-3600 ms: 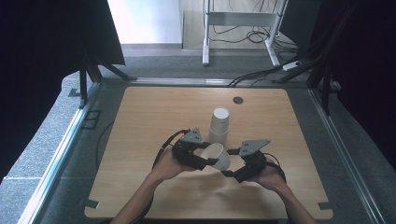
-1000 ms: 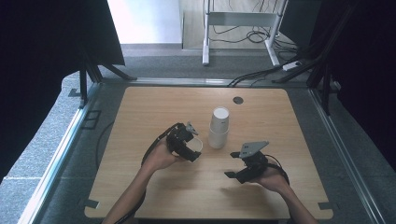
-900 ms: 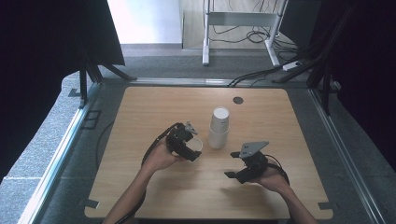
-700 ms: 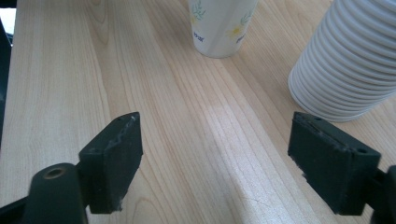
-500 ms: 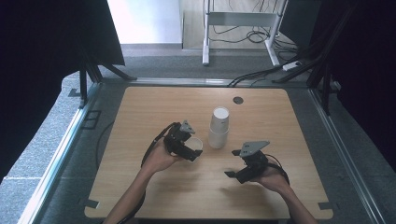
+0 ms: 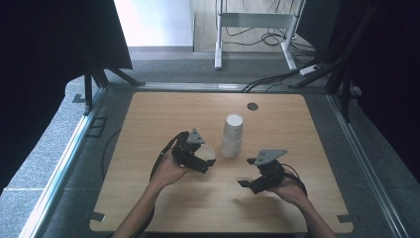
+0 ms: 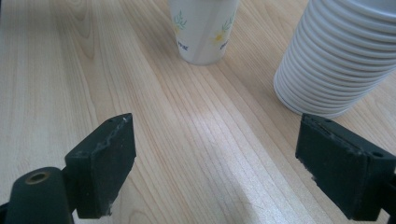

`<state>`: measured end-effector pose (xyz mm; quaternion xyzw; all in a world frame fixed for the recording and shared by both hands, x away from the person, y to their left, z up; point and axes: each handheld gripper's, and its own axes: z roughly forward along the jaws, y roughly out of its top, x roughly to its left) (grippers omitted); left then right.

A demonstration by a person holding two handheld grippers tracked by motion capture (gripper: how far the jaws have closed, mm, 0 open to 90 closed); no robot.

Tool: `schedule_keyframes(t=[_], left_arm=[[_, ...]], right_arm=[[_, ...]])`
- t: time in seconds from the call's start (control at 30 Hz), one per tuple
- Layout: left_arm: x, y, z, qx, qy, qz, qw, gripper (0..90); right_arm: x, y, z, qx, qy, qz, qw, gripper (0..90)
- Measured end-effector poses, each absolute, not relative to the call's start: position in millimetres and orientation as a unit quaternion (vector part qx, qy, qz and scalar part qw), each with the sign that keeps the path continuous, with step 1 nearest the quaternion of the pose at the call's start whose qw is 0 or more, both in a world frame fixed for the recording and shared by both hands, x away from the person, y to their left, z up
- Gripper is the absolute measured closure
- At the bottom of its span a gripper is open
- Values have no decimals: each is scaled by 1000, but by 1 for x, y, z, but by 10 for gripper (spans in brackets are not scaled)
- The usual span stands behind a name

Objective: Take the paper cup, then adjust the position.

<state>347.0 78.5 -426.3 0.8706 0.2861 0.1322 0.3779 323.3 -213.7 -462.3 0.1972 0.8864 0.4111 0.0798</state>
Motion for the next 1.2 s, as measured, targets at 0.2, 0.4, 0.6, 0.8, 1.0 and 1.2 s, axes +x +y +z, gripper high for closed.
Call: schedule_keyframes(t=[0.2, 0.4, 0.6, 0.8, 1.0, 1.2], left_arm=[[341, 81, -428, 864, 287, 139, 389, 8], [333, 85, -429, 857, 291, 148, 399, 0], [323, 90, -432, 852, 296, 149, 406, 0], [310, 97, -433, 848, 297, 161, 410, 0], [296, 106, -437, 842, 305, 165, 414, 0], [286, 116, -447, 839, 317, 171, 409, 0]], right_arm=[[323, -216, -460, 213, 880, 417, 84, 96], [322, -217, -458, 221, 878, 414, 92, 67], [322, -219, -458, 225, 877, 413, 96, 63], [322, -221, -456, 227, 877, 411, 100, 62], [321, -225, -456, 234, 874, 413, 102, 61], [320, -229, -455, 240, 872, 411, 113, 51]])
